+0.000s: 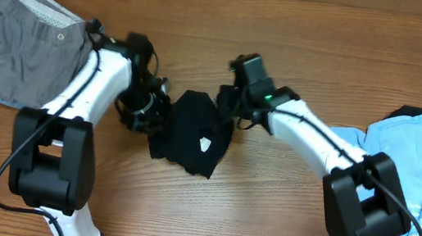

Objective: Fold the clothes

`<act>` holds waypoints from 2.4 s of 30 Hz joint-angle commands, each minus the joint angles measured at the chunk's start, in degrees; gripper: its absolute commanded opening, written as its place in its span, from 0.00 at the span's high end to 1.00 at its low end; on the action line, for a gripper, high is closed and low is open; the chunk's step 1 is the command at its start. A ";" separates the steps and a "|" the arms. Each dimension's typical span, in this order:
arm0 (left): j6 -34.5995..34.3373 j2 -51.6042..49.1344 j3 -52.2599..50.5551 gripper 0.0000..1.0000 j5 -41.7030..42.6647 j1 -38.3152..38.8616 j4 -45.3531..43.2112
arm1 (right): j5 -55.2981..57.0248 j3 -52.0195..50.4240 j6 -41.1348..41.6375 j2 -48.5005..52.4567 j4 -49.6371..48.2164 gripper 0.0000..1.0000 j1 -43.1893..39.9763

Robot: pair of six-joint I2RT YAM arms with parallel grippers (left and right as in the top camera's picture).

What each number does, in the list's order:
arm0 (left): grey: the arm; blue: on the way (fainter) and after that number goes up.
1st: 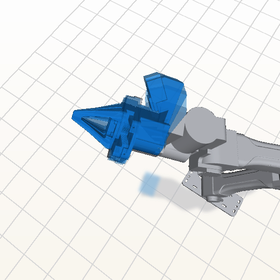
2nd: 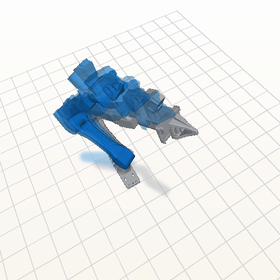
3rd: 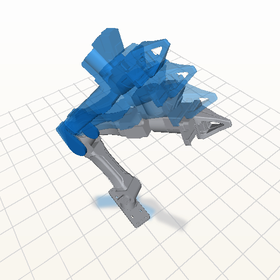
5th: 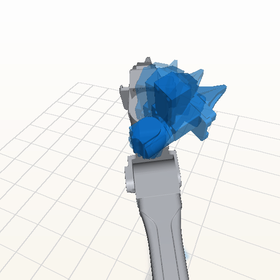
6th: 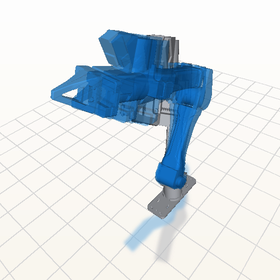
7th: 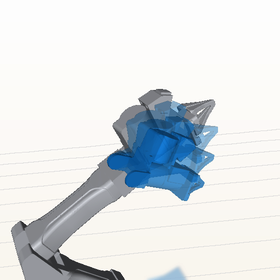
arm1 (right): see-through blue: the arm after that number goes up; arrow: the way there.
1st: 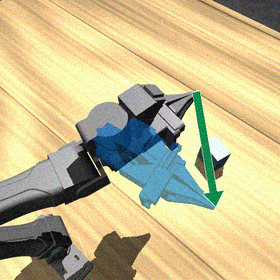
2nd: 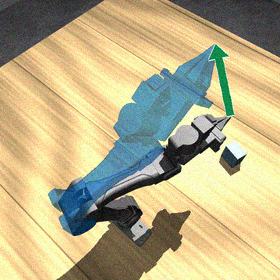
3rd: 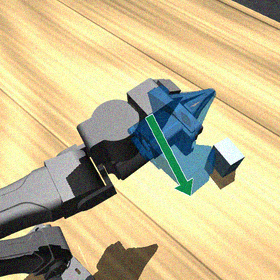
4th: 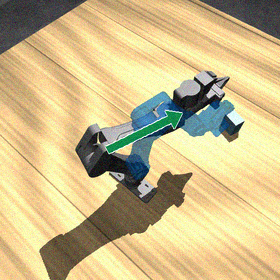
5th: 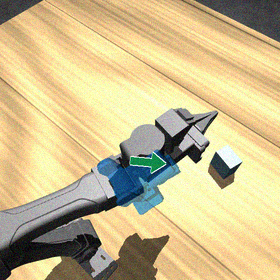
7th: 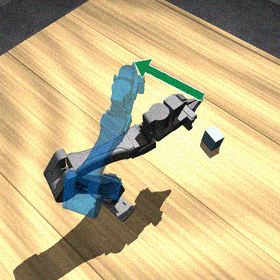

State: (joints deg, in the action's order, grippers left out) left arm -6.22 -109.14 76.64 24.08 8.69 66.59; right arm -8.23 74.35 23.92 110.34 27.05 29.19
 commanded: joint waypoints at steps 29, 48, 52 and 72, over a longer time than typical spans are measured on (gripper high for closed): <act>-5.66 0.17 25.09 0.37 -13.64 -11.23 17.38 | -15.96 1.27 -6.40 -12.20 14.16 0.68 4.31; -2.73 0.17 10.95 0.32 -8.66 -11.78 16.74 | -17.14 0.24 0.42 5.84 7.93 0.71 6.64; -2.73 0.20 4.50 0.32 -5.99 -11.78 11.65 | -13.70 0.24 0.50 5.86 9.31 0.71 6.64; -12.83 0.17 -27.15 0.23 11.39 -12.04 -31.28 | -13.88 0.26 0.09 5.81 9.92 0.71 6.43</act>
State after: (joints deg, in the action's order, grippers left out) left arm -15.42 -105.32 56.53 36.53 -3.86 42.13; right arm -23.97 74.61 23.94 116.03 37.06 36.01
